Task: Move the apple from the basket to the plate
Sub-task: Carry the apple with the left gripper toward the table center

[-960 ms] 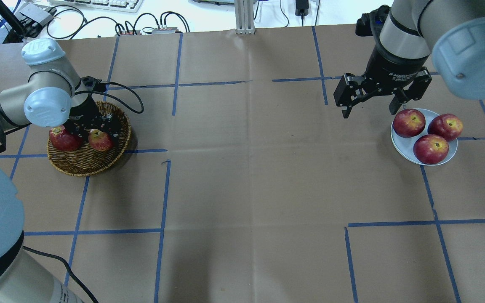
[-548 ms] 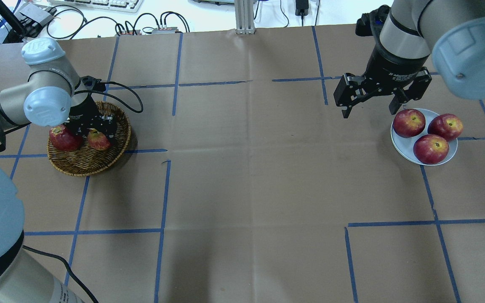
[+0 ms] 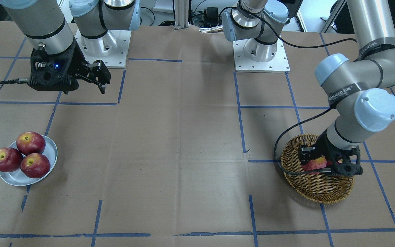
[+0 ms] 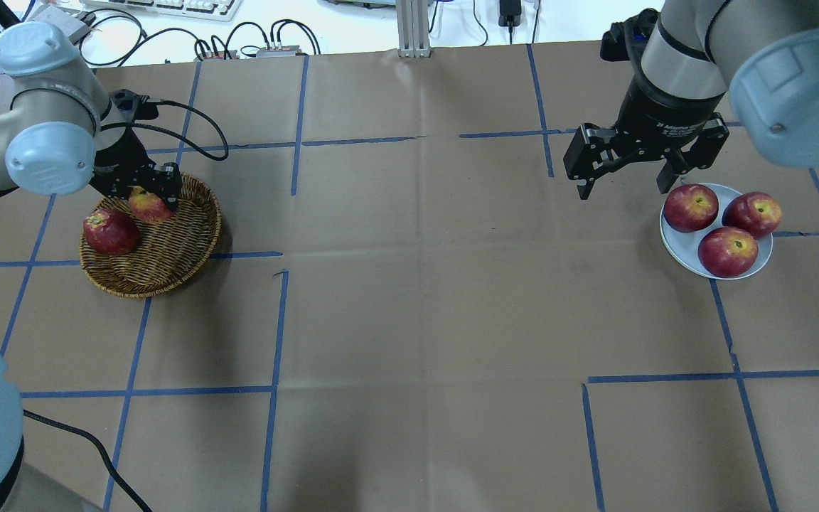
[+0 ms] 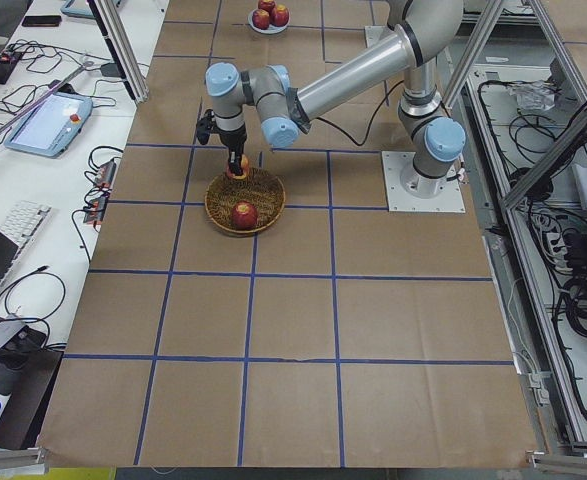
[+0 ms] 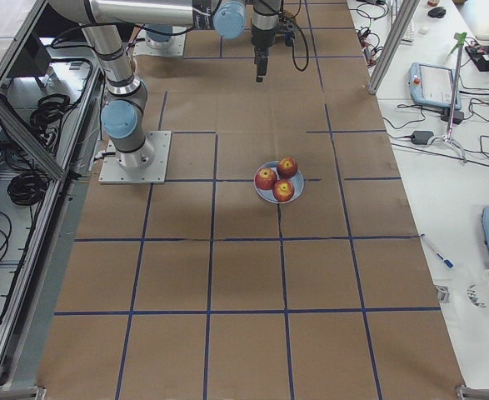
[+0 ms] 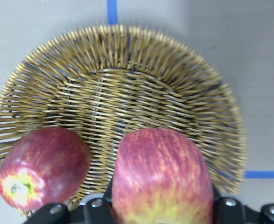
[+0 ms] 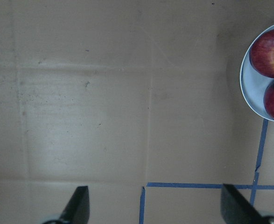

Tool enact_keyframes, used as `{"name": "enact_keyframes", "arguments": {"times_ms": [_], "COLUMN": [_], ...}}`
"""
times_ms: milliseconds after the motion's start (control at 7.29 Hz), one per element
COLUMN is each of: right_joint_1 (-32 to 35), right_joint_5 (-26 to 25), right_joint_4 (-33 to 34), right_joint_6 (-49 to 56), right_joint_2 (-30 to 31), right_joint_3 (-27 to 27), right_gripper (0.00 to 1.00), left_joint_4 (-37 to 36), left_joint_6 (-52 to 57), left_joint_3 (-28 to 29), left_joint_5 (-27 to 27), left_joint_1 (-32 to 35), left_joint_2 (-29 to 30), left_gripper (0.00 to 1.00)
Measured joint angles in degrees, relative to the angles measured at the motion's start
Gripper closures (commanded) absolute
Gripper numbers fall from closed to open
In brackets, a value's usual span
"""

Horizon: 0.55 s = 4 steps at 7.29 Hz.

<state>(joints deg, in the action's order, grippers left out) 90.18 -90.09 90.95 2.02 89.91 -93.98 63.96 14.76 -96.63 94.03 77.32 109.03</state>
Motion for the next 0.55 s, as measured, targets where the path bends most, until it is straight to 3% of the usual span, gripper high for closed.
{"name": "enact_keyframes", "arguments": {"times_ms": [548], "right_joint_1": [0.0], "right_joint_5": [0.0], "right_joint_4": [0.0], "right_joint_6": [0.0], "right_joint_2": [0.0], "right_joint_3": [0.0], "right_gripper": [0.00], "left_joint_4": [-2.6], "left_joint_6": [-20.9], "left_joint_3": [0.0], "left_joint_5": [0.0], "left_joint_1": [22.8], "left_joint_2": [1.4], "left_gripper": [0.68]}}
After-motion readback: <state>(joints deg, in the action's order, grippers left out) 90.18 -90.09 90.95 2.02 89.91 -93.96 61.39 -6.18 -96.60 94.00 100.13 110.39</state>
